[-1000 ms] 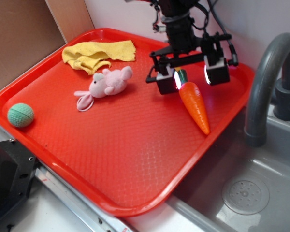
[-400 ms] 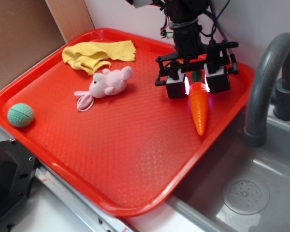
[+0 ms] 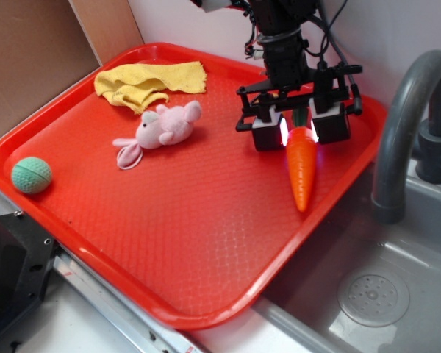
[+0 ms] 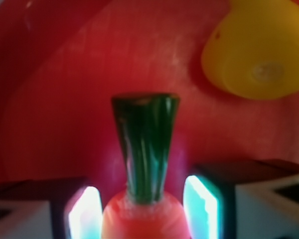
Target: Grab the carrot.
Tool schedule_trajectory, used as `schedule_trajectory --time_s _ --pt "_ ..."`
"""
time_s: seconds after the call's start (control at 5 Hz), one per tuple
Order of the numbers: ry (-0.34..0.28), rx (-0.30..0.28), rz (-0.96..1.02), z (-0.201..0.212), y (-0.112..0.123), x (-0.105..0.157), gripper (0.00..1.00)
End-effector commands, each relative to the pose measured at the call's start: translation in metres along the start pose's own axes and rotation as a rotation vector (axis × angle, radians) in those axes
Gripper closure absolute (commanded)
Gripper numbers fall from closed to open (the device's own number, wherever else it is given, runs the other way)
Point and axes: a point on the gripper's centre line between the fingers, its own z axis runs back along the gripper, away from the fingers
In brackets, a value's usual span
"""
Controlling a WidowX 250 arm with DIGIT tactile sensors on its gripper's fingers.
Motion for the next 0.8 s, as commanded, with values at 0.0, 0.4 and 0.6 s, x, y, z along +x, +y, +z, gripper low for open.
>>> schedule_trajectory --time_s 0.0,0.4,0.6 --pt "-0.135 -0.116 -0.089 0.090 0.020 -0.018 1.00" --pt "-0.192 -0.068 -0.294 0.167 0.048 -0.057 1.00" --pt "-0.224 -0.072 -0.365 0.191 0.067 -0.067 1.00"
